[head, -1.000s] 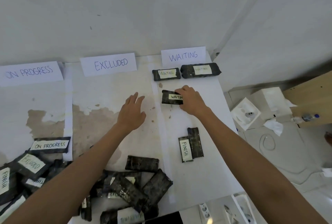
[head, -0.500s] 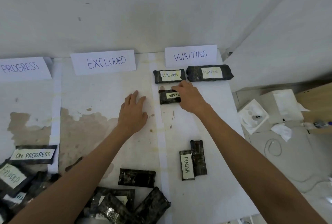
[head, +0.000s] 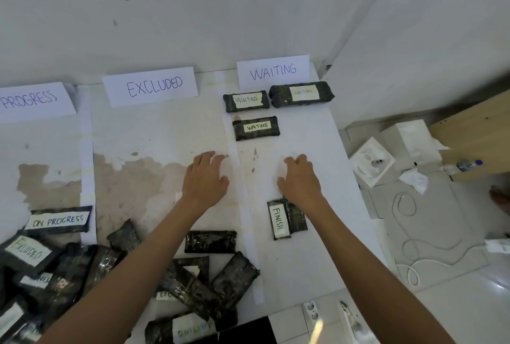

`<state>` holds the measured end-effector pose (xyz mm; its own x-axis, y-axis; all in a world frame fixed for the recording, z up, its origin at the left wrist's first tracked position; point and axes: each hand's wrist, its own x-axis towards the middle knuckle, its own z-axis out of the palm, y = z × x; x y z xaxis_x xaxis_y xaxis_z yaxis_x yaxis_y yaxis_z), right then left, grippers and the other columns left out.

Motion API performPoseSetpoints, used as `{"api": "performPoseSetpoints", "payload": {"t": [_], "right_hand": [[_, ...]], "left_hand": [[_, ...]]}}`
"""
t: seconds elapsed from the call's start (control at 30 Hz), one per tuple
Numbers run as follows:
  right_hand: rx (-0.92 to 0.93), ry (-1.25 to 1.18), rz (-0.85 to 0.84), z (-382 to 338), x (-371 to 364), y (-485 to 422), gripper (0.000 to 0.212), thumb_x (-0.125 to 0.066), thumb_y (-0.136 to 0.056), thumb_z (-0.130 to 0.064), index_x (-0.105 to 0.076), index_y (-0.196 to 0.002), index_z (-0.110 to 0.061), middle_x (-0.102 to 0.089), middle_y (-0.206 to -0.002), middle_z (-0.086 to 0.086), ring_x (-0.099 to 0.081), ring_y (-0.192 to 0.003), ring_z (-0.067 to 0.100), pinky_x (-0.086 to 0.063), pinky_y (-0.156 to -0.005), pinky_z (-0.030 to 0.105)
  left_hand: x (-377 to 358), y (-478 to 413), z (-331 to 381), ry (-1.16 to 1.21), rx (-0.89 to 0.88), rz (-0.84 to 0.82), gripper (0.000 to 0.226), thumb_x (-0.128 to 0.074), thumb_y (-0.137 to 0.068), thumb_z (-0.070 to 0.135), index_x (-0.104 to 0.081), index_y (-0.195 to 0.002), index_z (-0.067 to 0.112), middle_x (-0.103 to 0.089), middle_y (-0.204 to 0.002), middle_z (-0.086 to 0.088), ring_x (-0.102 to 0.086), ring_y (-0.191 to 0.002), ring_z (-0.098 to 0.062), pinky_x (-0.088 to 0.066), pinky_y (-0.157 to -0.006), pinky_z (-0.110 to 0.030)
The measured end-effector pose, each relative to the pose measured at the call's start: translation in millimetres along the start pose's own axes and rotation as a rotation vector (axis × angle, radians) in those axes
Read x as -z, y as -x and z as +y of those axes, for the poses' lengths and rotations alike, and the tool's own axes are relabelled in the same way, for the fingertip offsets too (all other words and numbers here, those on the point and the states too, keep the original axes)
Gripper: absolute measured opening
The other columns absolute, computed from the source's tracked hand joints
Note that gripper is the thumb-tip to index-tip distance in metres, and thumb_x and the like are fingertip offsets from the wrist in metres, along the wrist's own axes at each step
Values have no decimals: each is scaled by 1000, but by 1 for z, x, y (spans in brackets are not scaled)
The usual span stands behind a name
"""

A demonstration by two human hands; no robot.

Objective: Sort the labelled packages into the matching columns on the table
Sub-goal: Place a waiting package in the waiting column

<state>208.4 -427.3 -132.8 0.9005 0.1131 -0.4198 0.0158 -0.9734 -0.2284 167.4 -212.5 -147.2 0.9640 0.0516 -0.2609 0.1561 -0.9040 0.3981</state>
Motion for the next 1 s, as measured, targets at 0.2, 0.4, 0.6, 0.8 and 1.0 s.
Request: {"api": "performPoseSetpoints", "payload": {"t": [0.2, 0.4, 0.6, 0.8, 1.0], "right_hand": [[-199, -14, -30, 7, -20, 30, 44, -53, -91, -30, -40, -126, -6, -43, -125, 15, -53, -103, 31, -44, -74, 34], [-162, -332, -15, 11, 13, 41, 52, -68, -80, -29, -52, -124, -6, -51, -120, 11, -55, -106, 25, -46, -84, 28], [24, -1121, -109, 19, 68, 84, 43, -70, -79, 3, -63, -117, -16, -64, -115, 5, -68, -97, 15, -52, -88, 28], [161, -1471, -198, 19, 76, 110, 55, -51, -78, 27, -57, -120, -9, -60, -121, 11, -63, -109, 25, -51, -96, 36], [160, -1237, -134, 17, 82, 118, 53, -61, -78, 20, -57, -120, -12, -65, -117, 5, -67, -102, 19, -55, -84, 28]], "left_hand": [[-1, 17, 10, 8, -25, -26, 48, -51, -89, 23, -44, -135, 13, -42, -140, -8, -35, -130, -27, -33, -104, -41], [4, 39, 18, 187, -69, -86, 42, -52, -90, 21, -48, -131, 13, -48, -134, -7, -44, -122, -26, -40, -98, -36], [29, 64, 49, 595, -48, -318, 54, -65, -84, 37, -43, -133, 32, -53, -122, 12, -57, -102, -9, -44, -80, -23], [45, 77, 69, 722, -102, -275, 59, -73, -79, 26, -46, -131, 33, -56, -122, 9, -63, -91, -6, -50, -78, -20], [51, 84, 70, 668, -128, -127, 55, -74, -77, 17, -50, -126, 27, -56, -115, 9, -61, -85, -7, -51, -67, -13]]}}
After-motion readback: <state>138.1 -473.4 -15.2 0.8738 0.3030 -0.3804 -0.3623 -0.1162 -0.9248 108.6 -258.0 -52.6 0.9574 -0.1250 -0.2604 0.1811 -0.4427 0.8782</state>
